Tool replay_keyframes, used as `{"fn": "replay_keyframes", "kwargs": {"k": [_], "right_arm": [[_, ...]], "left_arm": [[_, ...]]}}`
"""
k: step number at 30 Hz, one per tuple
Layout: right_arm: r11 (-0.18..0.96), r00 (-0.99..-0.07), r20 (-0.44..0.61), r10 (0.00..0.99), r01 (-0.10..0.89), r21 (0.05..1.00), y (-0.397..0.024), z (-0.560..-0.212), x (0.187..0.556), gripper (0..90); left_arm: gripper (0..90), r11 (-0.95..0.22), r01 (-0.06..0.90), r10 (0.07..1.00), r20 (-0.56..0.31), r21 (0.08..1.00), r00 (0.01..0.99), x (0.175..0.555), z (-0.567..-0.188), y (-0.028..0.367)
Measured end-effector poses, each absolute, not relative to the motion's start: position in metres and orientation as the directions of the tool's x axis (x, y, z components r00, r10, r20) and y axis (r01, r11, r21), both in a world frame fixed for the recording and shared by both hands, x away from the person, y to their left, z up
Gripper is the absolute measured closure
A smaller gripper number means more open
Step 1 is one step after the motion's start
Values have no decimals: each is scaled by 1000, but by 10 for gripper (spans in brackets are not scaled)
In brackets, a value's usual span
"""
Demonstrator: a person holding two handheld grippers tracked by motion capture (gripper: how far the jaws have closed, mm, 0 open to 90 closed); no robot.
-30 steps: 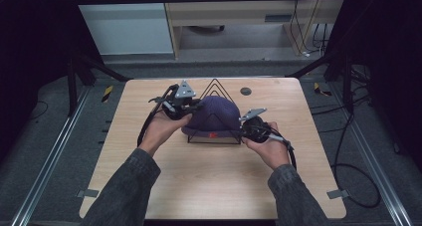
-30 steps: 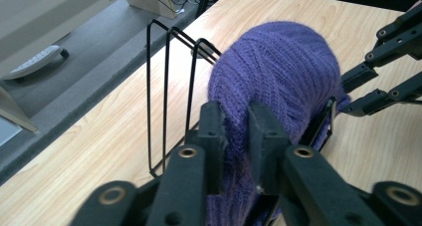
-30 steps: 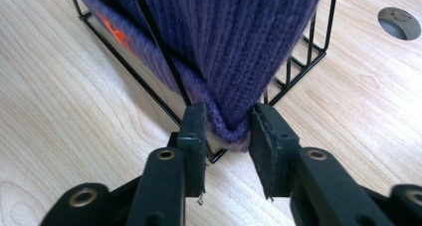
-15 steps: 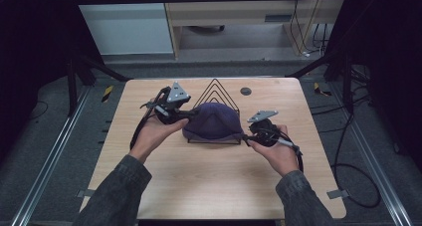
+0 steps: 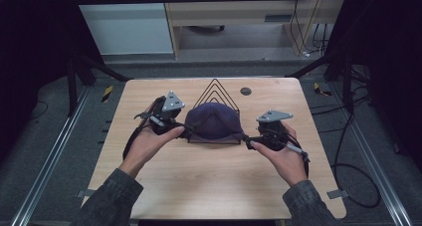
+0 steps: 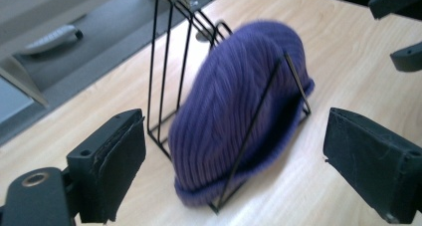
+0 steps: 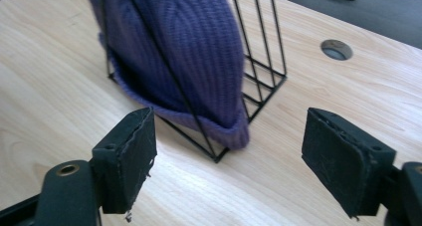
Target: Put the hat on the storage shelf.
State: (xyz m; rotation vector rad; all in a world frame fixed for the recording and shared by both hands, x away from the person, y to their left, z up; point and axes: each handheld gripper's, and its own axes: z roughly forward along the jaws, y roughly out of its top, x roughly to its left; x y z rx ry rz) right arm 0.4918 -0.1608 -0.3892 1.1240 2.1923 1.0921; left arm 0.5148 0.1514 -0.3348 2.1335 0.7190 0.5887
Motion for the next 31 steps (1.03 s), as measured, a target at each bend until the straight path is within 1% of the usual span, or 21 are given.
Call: {"fn": "replay_keyframes", "kwargs": {"k": [6, 8, 10, 13, 15, 16, 17, 18, 21, 22, 27, 28, 31], "right_arm": [[363, -592, -18, 806, 469, 805, -153, -395, 486, 179], [376, -610, -16, 792, 467, 800, -149, -401, 483, 163], [387, -625, -15, 781, 465, 796, -145, -409, 479, 147], [424, -667, -3, 745, 470, 774, -133, -432, 470, 114], [432, -674, 2, 739, 476, 766, -130, -438, 468, 113], [446, -683, 12, 731, 491, 749, -125, -452, 465, 110], [455, -689, 12, 725, 492, 742, -122, -458, 465, 109], [455, -689, 12, 725, 492, 742, -122, -458, 465, 109], [470, -694, 16, 720, 505, 724, -116, -474, 462, 109], [485, -695, 10, 719, 513, 709, -113, -483, 462, 109], [501, -684, -2, 729, 532, 682, -110, -496, 461, 109], [510, -685, -4, 728, 538, 672, -109, -503, 460, 90], [498, -682, -13, 731, 521, 693, -107, -507, 459, 78]], "left_arm": [[57, -543, 306, 654, 165, 782, 738, 499, -349, 166], [57, -549, 319, 659, 165, 773, 734, 495, -358, 175], [54, -537, 340, 670, 146, 772, 728, 491, -370, 185], [55, -528, 381, 697, 132, 759, 704, 488, -391, 200], [55, -530, 417, 717, 127, 738, 686, 489, -407, 211], [60, -526, 458, 738, 117, 716, 665, 490, -423, 223], [62, -521, 474, 748, 112, 710, 654, 491, -431, 229], [62, -521, 474, 748, 112, 710, 654, 491, -431, 229], [63, -497, 507, 776, 98, 705, 624, 493, -448, 244], [63, -486, 534, 792, 90, 691, 604, 496, -456, 253], [62, -451, 565, 821, 73, 691, 566, 502, -471, 267], [63, -460, 575, 821, 78, 676, 565, 504, -478, 270], [62, -457, 587, 823, 67, 668, 565, 506, -484, 273]]}}
